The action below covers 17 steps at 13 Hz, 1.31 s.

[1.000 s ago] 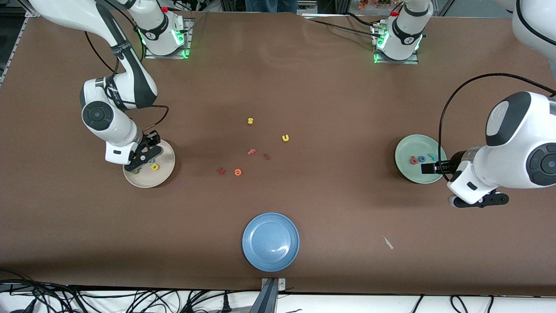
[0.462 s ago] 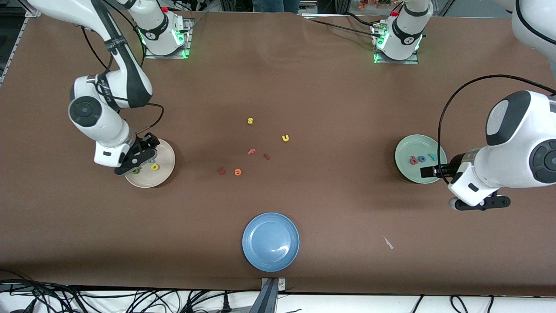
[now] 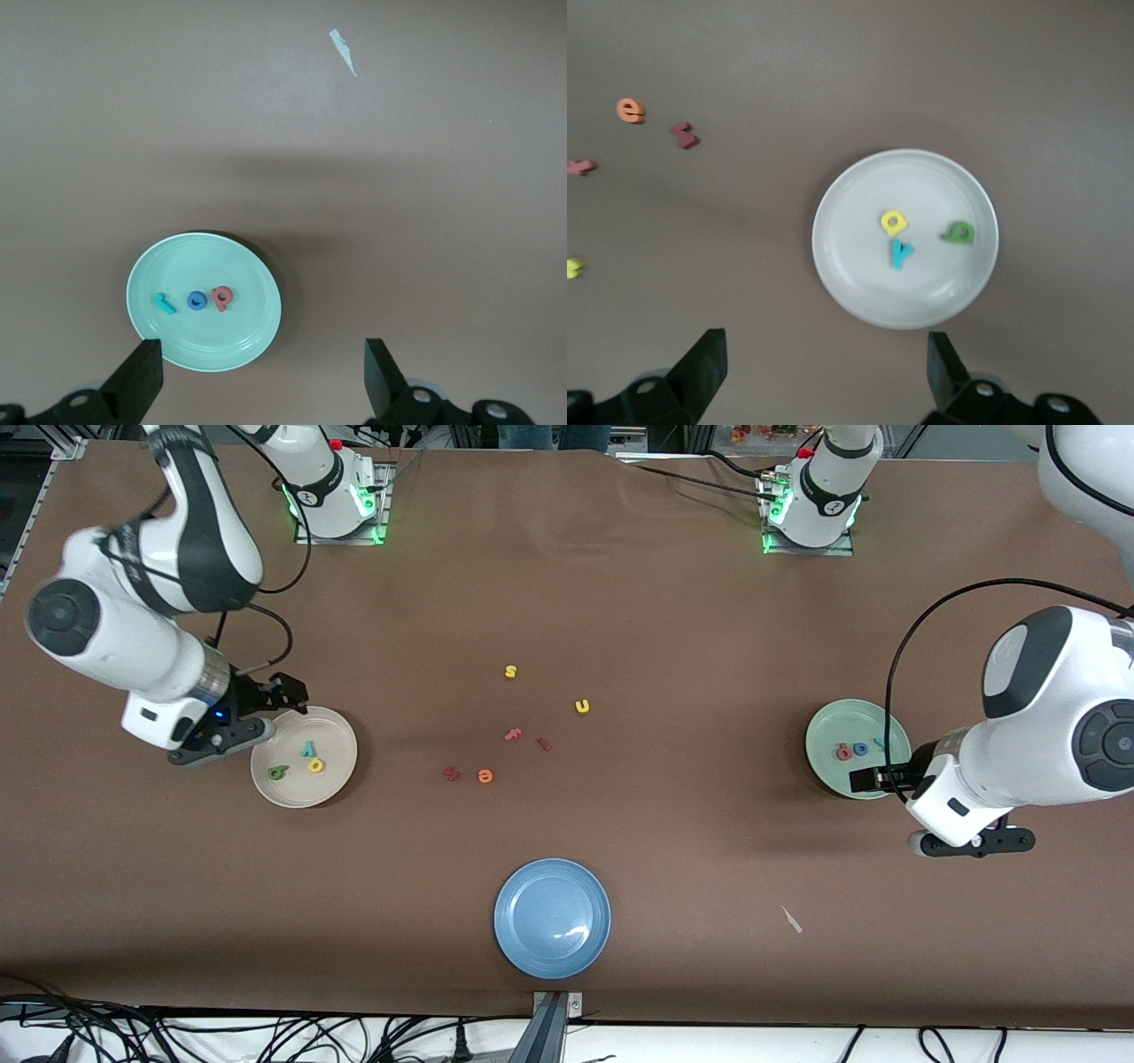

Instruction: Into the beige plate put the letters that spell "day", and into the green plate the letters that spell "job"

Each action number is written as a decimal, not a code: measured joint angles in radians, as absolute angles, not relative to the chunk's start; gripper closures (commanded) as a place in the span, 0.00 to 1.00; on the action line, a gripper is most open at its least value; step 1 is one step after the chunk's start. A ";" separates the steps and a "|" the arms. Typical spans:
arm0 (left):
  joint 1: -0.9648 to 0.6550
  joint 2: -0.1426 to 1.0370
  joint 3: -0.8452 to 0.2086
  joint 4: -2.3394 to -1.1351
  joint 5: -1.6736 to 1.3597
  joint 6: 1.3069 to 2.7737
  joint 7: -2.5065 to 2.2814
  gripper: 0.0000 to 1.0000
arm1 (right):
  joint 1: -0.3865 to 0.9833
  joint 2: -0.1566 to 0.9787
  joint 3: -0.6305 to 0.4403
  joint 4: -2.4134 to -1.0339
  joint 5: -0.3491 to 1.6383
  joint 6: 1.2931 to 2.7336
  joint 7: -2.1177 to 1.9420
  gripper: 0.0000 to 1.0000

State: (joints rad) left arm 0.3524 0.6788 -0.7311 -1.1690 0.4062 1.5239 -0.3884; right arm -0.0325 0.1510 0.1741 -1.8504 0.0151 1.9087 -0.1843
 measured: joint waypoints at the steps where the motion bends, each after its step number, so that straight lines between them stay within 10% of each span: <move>1: 0.348 0.679 -0.728 -1.169 0.406 1.525 -0.388 0.00 | -0.033 0.131 0.174 -1.821 0.016 1.852 -0.164 0.00; 9: 0.046 0.588 -0.260 -1.162 0.152 1.548 -0.380 0.00 | -0.035 0.092 0.069 -1.650 0.017 1.589 -0.151 0.00; 17: 0.022 0.487 -0.213 -1.337 0.145 1.691 -0.327 0.00 | -0.024 0.092 0.070 -1.609 0.017 1.551 -0.150 0.00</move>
